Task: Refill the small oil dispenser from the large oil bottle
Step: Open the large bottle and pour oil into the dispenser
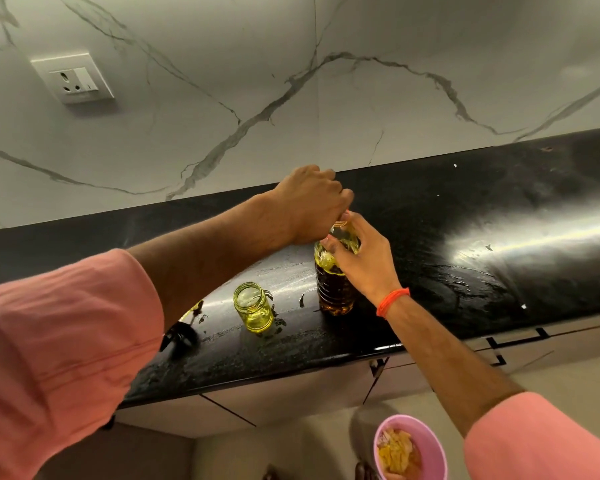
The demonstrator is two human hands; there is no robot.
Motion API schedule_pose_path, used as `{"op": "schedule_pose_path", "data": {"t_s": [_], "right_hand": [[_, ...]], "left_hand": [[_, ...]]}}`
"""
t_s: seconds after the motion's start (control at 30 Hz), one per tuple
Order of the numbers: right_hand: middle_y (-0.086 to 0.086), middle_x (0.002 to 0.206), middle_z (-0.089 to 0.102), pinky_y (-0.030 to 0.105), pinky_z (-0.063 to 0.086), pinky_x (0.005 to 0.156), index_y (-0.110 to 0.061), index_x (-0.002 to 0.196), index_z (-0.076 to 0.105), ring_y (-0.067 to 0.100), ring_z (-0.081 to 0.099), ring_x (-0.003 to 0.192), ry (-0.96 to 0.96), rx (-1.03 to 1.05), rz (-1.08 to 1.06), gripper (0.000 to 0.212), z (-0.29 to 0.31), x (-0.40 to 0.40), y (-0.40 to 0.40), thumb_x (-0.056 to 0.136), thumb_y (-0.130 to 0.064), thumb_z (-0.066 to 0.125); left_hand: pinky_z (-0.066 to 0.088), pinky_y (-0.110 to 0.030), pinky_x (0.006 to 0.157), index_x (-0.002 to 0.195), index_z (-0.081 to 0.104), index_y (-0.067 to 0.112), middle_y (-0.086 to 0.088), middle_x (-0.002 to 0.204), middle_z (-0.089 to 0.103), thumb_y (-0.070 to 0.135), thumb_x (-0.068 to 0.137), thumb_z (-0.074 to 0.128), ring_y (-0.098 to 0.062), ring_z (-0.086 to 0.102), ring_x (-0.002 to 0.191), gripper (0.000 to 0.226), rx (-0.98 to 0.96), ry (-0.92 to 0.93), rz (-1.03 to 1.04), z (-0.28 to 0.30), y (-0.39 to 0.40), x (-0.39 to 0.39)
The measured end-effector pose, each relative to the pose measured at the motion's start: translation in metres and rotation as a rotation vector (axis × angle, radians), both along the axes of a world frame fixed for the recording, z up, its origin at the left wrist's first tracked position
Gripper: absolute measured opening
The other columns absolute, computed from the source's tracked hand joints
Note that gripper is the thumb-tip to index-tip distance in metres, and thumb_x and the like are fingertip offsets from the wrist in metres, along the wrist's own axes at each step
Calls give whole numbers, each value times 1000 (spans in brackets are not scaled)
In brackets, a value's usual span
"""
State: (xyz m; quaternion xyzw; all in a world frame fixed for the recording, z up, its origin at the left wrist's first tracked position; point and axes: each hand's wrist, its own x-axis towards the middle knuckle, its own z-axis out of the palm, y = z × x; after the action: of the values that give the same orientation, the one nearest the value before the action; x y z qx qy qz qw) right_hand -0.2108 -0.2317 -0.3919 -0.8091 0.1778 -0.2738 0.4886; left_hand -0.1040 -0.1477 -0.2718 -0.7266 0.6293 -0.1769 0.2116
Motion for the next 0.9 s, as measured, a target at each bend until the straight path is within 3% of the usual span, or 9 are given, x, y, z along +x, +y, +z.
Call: {"op": "schedule_pose_path", "data": {"t_s": [0.13, 0.27, 0.33, 0.4, 0.43, 0.5, 0.57, 0.67, 0.9], "right_hand": [[-11, 114, 70, 13, 49, 95, -23, 125, 62, -2, 64, 108, 3, -4, 24, 39, 1, 0, 0, 88, -25, 76], [-18, 105, 69, 2, 45, 85, -24, 122, 64, -13, 61, 98, 21, 9, 8, 37, 0, 0, -1, 89, -32, 76], [-19, 100, 67, 7, 48, 84, -21, 116, 66, -12, 61, 95, 25, 10, -2, 32, -1, -1, -3, 88, -30, 77], [-19, 102, 68, 11, 50, 91, -22, 118, 66, -10, 62, 100, 15, 17, 13, 33, -1, -2, -4, 88, -26, 77], [-17, 106, 69, 12, 49, 93, -23, 121, 64, -8, 62, 105, 4, 20, 29, 35, -1, -2, -4, 88, -24, 77], [-15, 112, 69, 10, 47, 93, -26, 123, 62, -5, 62, 109, -9, 24, 43, 37, -1, -2, -3, 89, -26, 76], [-17, 109, 69, 2, 43, 88, -30, 119, 61, -9, 61, 106, -9, 14, 33, 33, -1, -1, -2, 89, -36, 75], [-15, 109, 68, 3, 44, 88, -27, 118, 62, -7, 62, 105, -21, 1, 30, 34, -2, -2, -1, 90, -40, 74], [-15, 107, 69, 4, 44, 87, -29, 117, 61, -6, 63, 103, -45, 2, 44, 30, -2, -2, 0, 91, -38, 73]], "left_hand": [[38, -34, 64, 96, 64, 16, 1, 74, 57, 54, 106, 29, -16, 56, 70, 53, -75, 122, 244, 2, -5, -9], [32, -31, 55, 64, 51, 16, 0, 61, 51, 80, 93, 20, -14, 46, 56, 76, -89, 198, 429, 3, -11, -15], [32, -29, 54, 70, 56, 13, 0, 63, 54, 88, 84, 17, -14, 49, 58, 85, -73, 192, 460, 2, -8, -14], [42, -32, 64, 110, 61, 17, -3, 91, 65, 87, 85, 29, -18, 60, 77, 82, -94, 288, 405, -1, -2, -9], [48, -35, 74, 134, 51, 24, -4, 115, 64, 79, 88, 43, -21, 63, 96, 72, -87, 396, 329, 0, 2, -5], [51, -39, 95, 151, 35, 34, -3, 146, 49, 45, 93, 67, -22, 53, 126, 67, -34, 605, 152, 7, 10, -2], [48, -42, 105, 146, 47, 31, -2, 145, 51, 17, 93, 68, -21, 50, 131, 59, -66, 702, 65, 14, 14, 0], [51, -36, 100, 128, 66, 24, 0, 127, 65, 6, 94, 63, -16, 58, 115, 39, -168, 701, 56, 19, 16, 3], [47, -27, 82, 124, 65, 22, 1, 112, 66, 32, 98, 63, -12, 55, 96, 27, -229, 666, 133, 11, 12, 6]]}}
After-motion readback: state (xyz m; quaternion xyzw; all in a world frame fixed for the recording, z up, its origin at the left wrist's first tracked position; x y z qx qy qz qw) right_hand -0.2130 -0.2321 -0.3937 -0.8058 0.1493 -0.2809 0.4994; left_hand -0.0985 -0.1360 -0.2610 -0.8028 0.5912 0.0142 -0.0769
